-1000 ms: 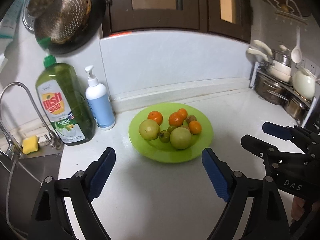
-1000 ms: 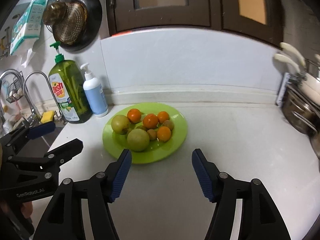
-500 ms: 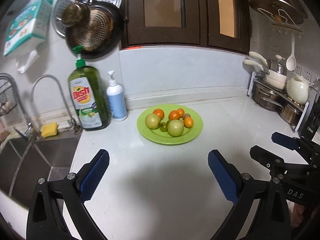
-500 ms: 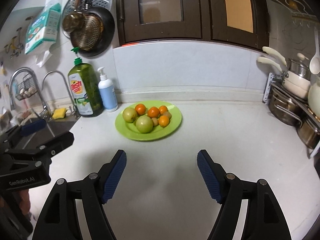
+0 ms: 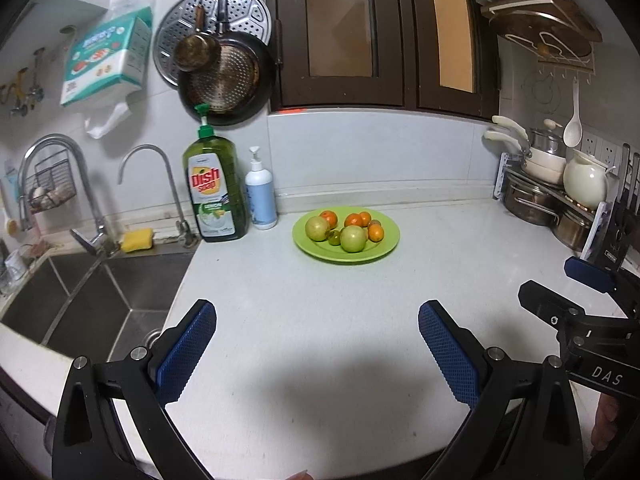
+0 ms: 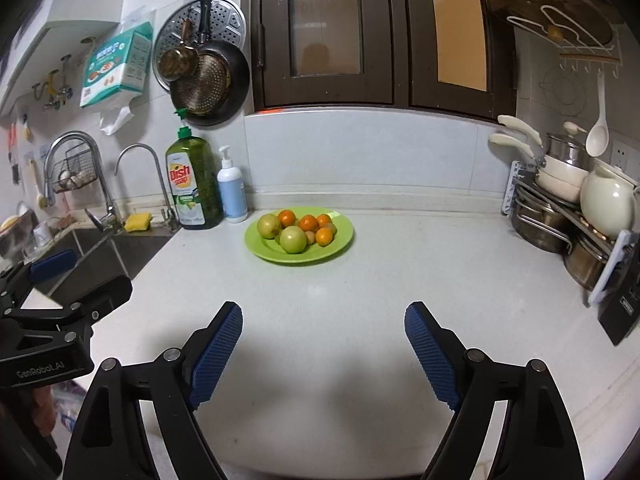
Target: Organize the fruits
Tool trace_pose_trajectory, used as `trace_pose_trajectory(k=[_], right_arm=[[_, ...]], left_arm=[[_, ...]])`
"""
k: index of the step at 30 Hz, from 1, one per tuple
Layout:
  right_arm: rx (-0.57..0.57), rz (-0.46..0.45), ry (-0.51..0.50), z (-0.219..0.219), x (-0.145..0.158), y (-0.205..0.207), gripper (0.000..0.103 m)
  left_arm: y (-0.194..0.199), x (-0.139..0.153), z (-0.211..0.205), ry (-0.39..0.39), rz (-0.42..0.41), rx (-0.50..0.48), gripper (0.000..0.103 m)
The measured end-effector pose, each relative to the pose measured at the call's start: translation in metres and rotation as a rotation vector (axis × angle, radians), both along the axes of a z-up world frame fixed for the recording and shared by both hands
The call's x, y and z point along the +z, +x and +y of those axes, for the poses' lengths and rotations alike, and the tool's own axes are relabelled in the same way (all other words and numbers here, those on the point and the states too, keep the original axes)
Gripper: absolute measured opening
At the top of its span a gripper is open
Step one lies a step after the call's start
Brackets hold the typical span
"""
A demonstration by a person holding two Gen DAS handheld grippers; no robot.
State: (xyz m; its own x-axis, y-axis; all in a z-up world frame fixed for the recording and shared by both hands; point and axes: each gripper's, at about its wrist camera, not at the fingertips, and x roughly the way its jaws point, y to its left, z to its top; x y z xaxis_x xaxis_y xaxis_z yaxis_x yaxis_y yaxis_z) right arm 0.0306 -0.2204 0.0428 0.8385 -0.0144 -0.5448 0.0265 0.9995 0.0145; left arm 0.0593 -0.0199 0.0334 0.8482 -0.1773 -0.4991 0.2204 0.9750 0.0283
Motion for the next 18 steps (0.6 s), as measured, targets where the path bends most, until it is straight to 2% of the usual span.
trace_pose_trajectory(k=[8,18], right_arm=[[0.008,0.0,0.012,-0.005,-0.004,-0.039,0.084],[0.009,-0.011,0.022,-0.01,-0.006,-0.064,0.084]], left_arm=[[-0.043,-0.002,-0.001,0.021,-0.026,0.015,0.103],[-0.07,-0.002,-0.002,0.014,-0.029,0.007,0.103]])
